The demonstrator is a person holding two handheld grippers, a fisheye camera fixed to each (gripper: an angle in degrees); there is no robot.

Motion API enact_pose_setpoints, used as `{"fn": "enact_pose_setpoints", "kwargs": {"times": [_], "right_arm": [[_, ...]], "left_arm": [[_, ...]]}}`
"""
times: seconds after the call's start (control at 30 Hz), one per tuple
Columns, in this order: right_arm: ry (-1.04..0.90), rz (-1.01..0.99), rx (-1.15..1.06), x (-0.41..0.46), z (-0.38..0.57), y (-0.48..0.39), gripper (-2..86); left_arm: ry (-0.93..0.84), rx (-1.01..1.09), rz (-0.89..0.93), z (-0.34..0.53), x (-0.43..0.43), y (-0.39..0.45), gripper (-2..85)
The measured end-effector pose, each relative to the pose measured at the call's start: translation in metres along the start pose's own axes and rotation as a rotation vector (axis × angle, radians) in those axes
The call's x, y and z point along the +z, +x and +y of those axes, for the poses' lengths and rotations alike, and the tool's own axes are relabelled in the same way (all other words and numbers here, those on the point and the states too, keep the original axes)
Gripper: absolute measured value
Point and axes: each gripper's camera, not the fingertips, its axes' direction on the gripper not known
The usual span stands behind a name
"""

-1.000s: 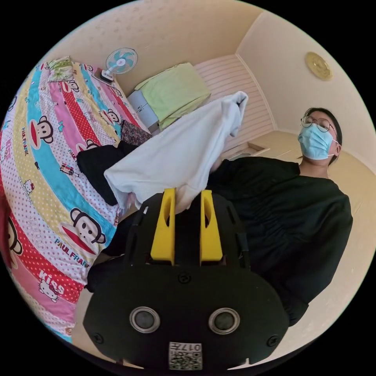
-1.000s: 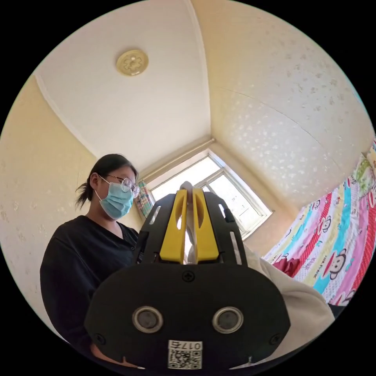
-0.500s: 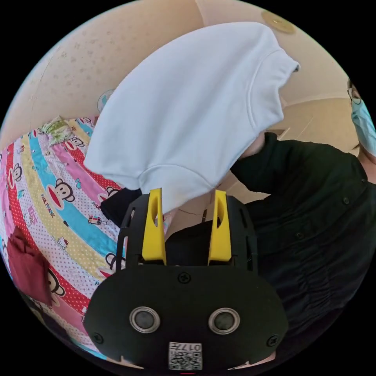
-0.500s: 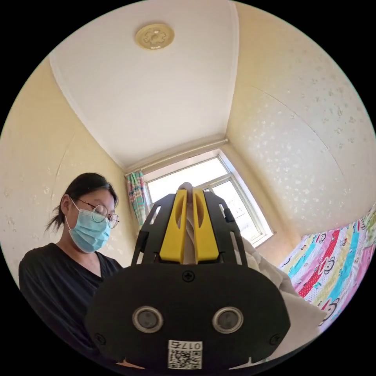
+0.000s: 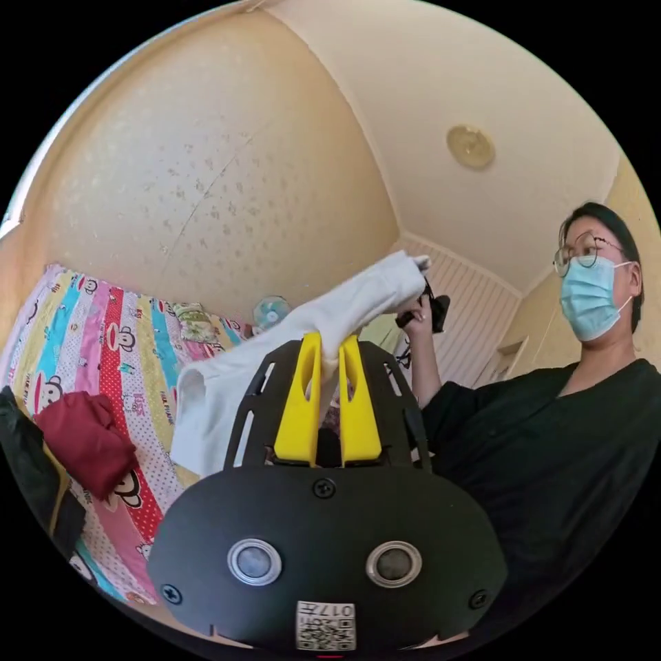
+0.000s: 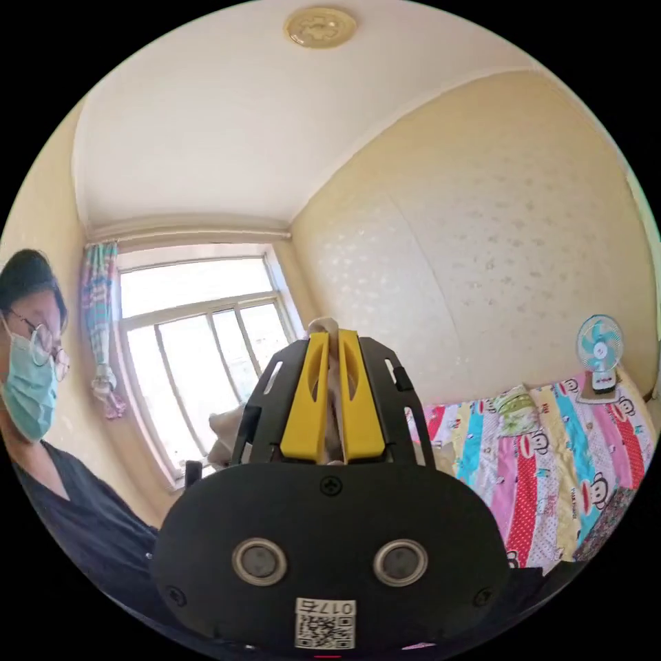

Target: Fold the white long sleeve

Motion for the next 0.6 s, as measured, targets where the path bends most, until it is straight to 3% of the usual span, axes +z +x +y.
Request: {"fn": "enact_pose_setpoints", "kwargs": {"times": [0.07,0.23,0.3,0.43,0.6], "right_arm": [[0.007,-0.13,-0.007,-0.011,0.016,0.002,3.4],[0.106,-0.333,-0.057,-0.056,0.029,-0.011,3.3],[0.086,-0.316,-0.046,-0.059,0.022,-0.017,3.2],[-0.098,-0.068,0.023,-0.03,-0.005,-0.012,3.3],[-0.522,0.318,0.073,0.097,-0.008,0.082,3.7]], "left_arm": [[0.042,0.133,-0.129,-0.025,-0.041,0.032,4.6],[0.116,0.264,-0.118,-0.061,-0.09,0.078,4.7],[0.107,0.296,-0.126,-0.073,-0.094,0.091,4.7],[0.031,0.278,-0.182,-0.11,-0.084,0.092,4.7],[-0.205,0.034,-0.222,-0.15,-0.01,-0.029,4.8]]}}
